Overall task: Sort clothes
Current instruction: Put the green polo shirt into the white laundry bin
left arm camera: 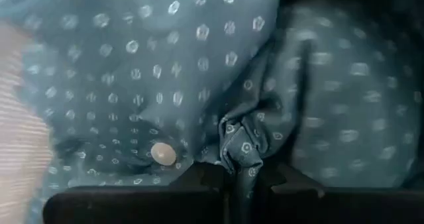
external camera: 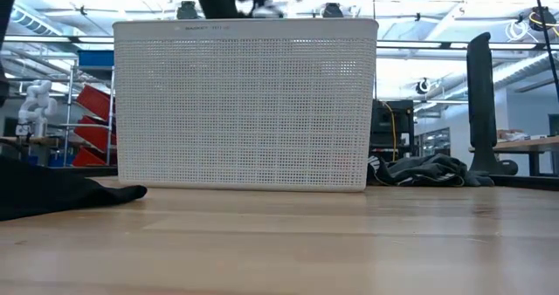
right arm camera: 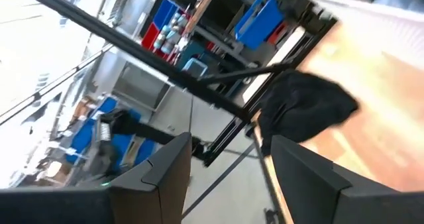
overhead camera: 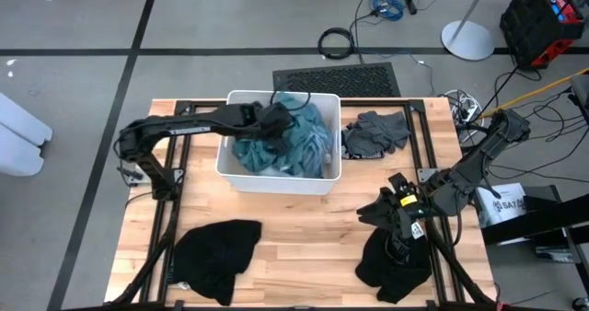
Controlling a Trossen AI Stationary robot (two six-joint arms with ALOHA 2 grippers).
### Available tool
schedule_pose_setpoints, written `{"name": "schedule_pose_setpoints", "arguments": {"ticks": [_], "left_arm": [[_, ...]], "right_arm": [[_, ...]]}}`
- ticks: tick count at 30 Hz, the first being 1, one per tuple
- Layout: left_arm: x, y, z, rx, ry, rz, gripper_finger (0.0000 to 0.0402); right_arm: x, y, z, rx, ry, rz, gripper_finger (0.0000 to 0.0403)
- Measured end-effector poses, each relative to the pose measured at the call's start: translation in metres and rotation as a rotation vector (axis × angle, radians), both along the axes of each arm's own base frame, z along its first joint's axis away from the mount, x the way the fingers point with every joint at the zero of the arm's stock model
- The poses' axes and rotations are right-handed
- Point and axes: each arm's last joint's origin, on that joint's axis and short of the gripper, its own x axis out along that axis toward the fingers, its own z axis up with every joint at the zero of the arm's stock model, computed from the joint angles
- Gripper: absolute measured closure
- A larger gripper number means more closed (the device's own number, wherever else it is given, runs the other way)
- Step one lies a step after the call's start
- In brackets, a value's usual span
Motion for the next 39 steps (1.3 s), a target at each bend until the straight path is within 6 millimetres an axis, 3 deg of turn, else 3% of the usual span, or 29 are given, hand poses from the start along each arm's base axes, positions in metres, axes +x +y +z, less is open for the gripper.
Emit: {"name": "schedule_pose_setpoints", "arguments": {"ticks": [4, 8, 12, 20, 29, 39], "left_arm": [[-0.002, 0.009, -0.031, -0.066, 0.042, 0.023, 0.0377], [-0.005, 0.009, -0.047, -0.104, 0.059, 0.082, 0.0377], [-0.006, 0.009, -0.05, -0.125, 0.051, 0.121, 0.0357], [-0.004, 0.006, -0.04, -0.258, 0.017, 0.138, 0.0272], [-0.004, 0.005, 0.006, -0.292, 0.025, 0.15, 0.0195], [-0.005, 0.008, 0.095, -0.173, -0.178, 0.13, 0.0187]], "right_arm": [[-0.005, 0.006, 0.0, 0.043, 0.008, 0.046, 0.0206], [-0.01, 0.012, 0.0, 0.048, 0.011, 0.083, 0.0206], [-0.012, 0.015, 0.0, 0.038, 0.01, 0.098, 0.0206], [-0.012, 0.014, 0.0, -0.037, -0.004, 0.1, 0.0206], [-0.012, 0.014, -0.001, -0.092, -0.009, 0.106, 0.0206], [-0.012, 0.014, -0.001, -0.142, -0.014, 0.111, 0.0206]]}}
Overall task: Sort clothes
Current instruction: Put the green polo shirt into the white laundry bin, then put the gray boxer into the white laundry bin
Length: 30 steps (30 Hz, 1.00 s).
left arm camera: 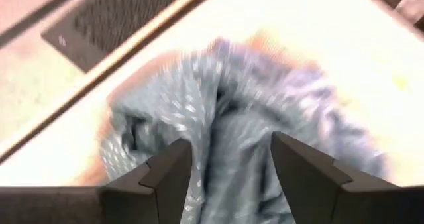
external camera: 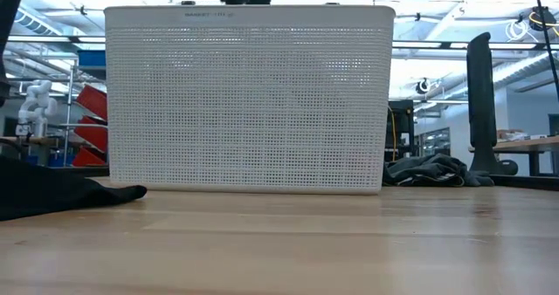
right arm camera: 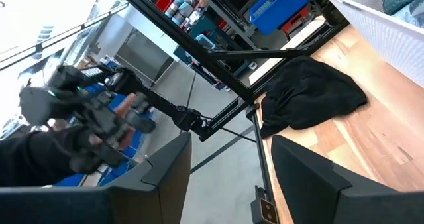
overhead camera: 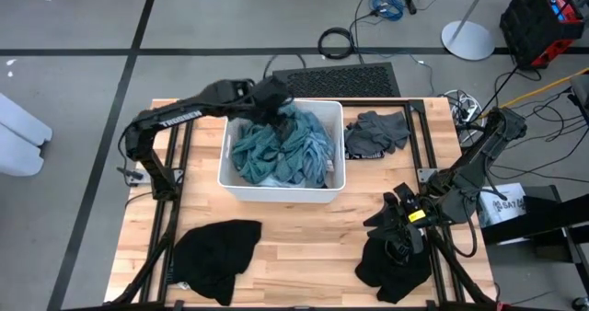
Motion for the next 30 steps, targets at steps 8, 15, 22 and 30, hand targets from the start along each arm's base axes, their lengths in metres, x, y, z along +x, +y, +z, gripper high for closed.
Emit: {"name": "schedule_pose_setpoints", "arguments": {"ticks": [8, 15, 22, 30], "left_arm": [[-0.021, -0.007, 0.054, 0.024, -0.071, -0.001, 0.0187], [-0.044, -0.034, 0.086, -0.141, -0.183, -0.189, 0.0187], [-0.052, -0.096, 0.099, -0.274, -0.242, -0.388, 0.0187], [-0.049, -0.194, 0.095, -0.258, -0.306, -0.442, 0.0187]], "right_arm": [[0.0, 0.0, -0.001, -0.012, 0.005, 0.001, 0.0206], [0.003, 0.002, -0.006, -0.041, 0.022, -0.044, 0.0206], [0.009, 0.008, -0.021, -0.11, 0.106, -0.041, 0.0206], [-0.006, -0.027, -0.017, -0.107, 0.157, -0.254, 0.0206]]}}
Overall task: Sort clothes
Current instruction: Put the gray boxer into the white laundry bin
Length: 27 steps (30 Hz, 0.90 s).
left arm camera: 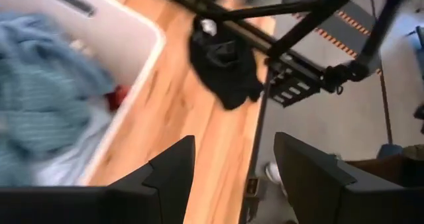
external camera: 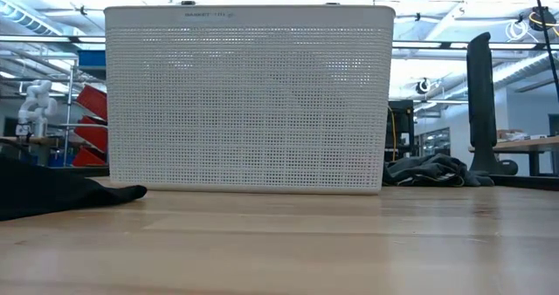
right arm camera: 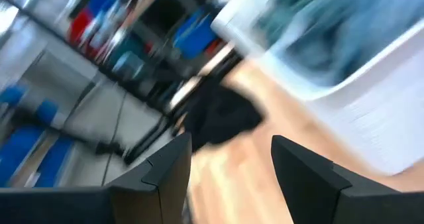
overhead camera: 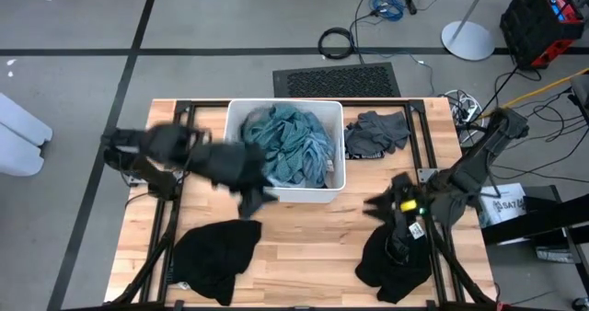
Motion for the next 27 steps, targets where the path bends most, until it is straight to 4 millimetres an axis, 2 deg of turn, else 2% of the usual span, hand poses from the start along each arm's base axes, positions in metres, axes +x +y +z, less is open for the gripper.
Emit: {"name": "schedule_pose_setpoints", "arguments": {"ticks": [3, 7, 11, 14, 18, 23, 25, 27], "left_arm": [[0.001, -0.035, -0.006, 0.057, -0.074, 0.054, 0.0187], [0.002, -0.069, -0.016, 0.097, -0.217, 0.206, 0.0187], [0.004, -0.089, -0.023, 0.133, -0.351, 0.334, 0.0187], [0.007, -0.093, -0.027, 0.134, -0.394, 0.385, 0.0187], [0.007, -0.093, -0.026, 0.122, -0.403, 0.387, 0.0187], [0.008, -0.092, -0.024, 0.111, -0.418, 0.396, 0.0187], [0.009, -0.091, -0.024, 0.112, -0.42, 0.404, 0.0187], [0.01, -0.089, -0.023, 0.109, -0.423, 0.411, 0.0187]], "right_arm": [[-0.009, -0.023, 0.002, 0.025, -0.001, -0.183, 0.0206], [-0.024, -0.057, -0.012, 0.131, 0.107, -0.425, 0.0206], [-0.042, -0.088, -0.029, 0.156, 0.298, -0.642, 0.0206], [-0.049, -0.103, -0.034, 0.103, 0.429, -0.732, 0.0206], [-0.05, -0.117, -0.038, -0.055, 0.654, -0.62, 0.0206], [-0.037, -0.127, -0.051, -0.119, 0.816, -0.249, 0.0206], [-0.033, -0.132, -0.062, -0.098, 0.865, -0.207, 0.0206], [-0.031, -0.139, -0.075, -0.06, 0.936, -0.254, 0.0206]]}}
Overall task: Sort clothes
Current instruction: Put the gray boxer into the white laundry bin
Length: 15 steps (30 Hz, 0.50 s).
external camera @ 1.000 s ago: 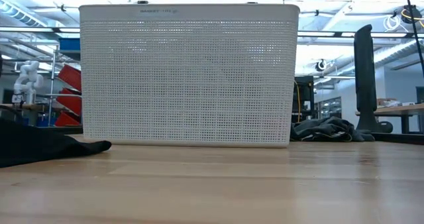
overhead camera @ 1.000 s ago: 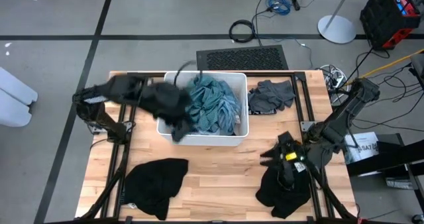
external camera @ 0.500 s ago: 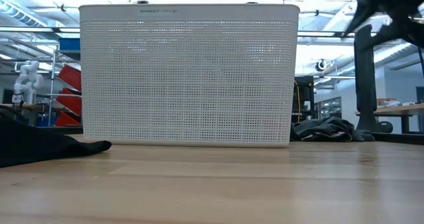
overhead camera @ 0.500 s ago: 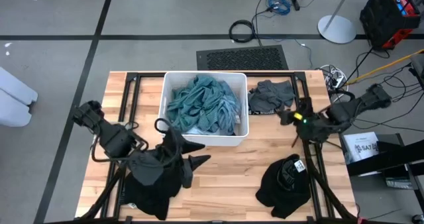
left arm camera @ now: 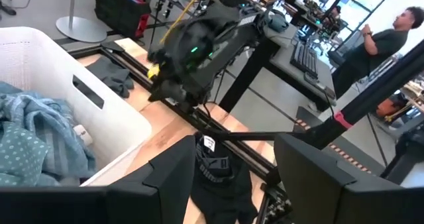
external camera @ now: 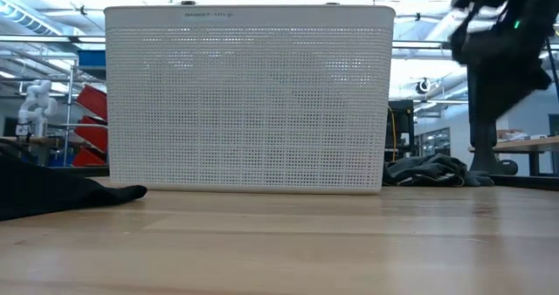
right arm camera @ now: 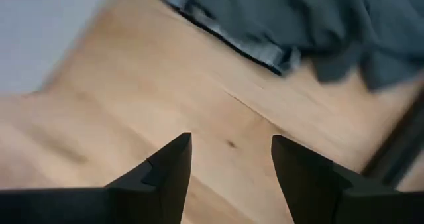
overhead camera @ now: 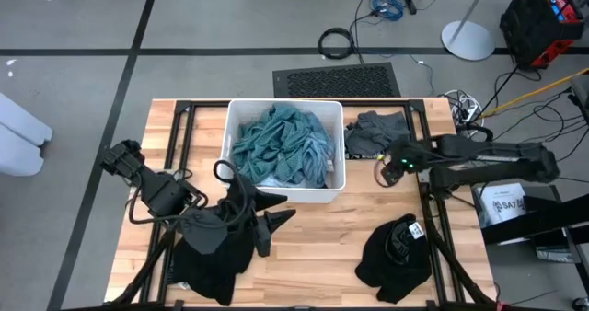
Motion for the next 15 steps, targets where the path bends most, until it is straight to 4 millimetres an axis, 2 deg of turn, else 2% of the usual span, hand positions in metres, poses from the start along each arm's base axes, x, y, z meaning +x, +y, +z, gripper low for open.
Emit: {"name": "schedule_pose_setpoints", "arguments": {"ticks": [4, 8, 15], "left_arm": [[0.002, 0.0, 0.003, -0.023, -0.034, 0.004, 0.0187], [0.002, -0.001, 0.005, -0.041, -0.05, -0.01, 0.0187], [0.003, -0.002, 0.009, -0.068, -0.083, -0.023, 0.0187]], "right_arm": [[0.008, -0.01, -0.018, 0.014, 0.034, -0.087, 0.0206], [0.02, -0.02, -0.026, -0.006, 0.026, -0.094, 0.0206], [0.034, -0.05, -0.047, -0.001, 0.136, -0.148, 0.0206]]}}
